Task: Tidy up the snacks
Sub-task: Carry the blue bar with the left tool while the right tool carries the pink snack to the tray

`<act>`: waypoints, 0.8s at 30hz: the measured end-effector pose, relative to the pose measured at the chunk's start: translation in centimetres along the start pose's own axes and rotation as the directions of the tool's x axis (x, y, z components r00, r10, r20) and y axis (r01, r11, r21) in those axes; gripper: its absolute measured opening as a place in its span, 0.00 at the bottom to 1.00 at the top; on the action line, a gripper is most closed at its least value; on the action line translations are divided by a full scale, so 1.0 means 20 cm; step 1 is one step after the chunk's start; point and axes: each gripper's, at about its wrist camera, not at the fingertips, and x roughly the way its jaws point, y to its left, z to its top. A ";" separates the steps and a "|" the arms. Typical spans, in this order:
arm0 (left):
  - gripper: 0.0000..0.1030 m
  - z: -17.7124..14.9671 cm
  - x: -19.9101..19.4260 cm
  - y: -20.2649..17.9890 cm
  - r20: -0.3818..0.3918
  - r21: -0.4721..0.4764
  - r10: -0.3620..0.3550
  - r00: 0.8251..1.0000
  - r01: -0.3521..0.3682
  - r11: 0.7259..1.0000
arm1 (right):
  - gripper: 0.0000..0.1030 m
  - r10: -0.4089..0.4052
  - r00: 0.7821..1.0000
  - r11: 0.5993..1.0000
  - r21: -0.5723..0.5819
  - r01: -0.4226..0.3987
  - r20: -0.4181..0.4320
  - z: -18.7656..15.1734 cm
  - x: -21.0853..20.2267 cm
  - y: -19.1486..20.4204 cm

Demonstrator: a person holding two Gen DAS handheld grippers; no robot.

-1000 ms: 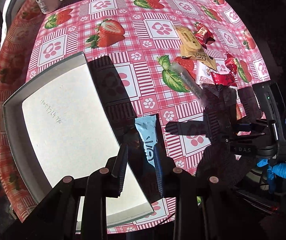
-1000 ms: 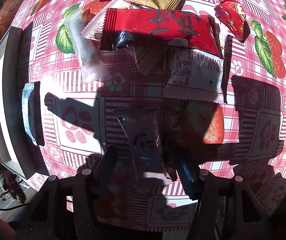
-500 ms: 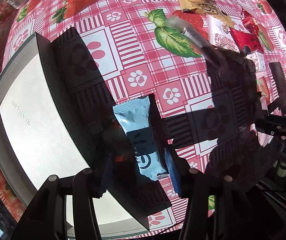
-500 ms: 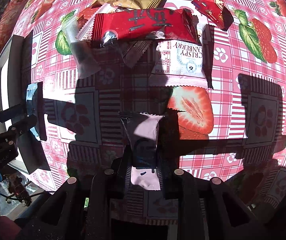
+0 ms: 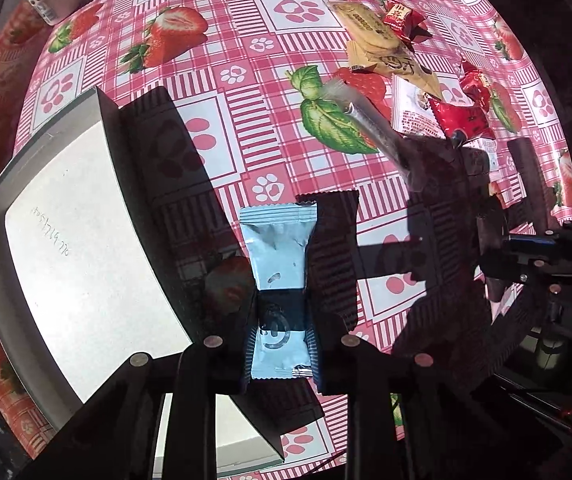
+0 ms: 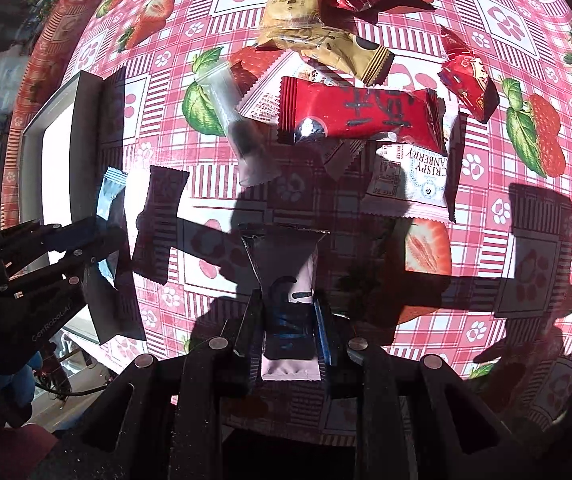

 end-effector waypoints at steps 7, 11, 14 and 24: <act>0.24 -0.04 -0.25 0.12 0.132 -0.056 -0.017 0.991 0.024 0.998 | 0.24 0.057 0.997 0.997 -0.060 -0.054 0.043 0.11 -0.06 0.25; 0.24 -0.08 -0.33 0.22 0.176 -0.104 0.007 0.984 0.012 0.995 | 0.24 0.090 0.994 0.991 -0.105 -0.084 0.059 0.21 -0.15 0.38; 0.24 -0.14 -0.37 0.34 0.193 -0.153 0.024 0.981 0.005 0.988 | 0.24 0.111 0.992 0.984 -0.147 -0.101 0.062 0.25 -0.17 0.49; 0.24 -0.37 -0.31 0.65 0.132 -0.286 0.065 0.989 -0.024 0.958 | 0.24 0.150 0.989 0.950 -0.281 -0.140 0.014 0.28 -0.13 0.87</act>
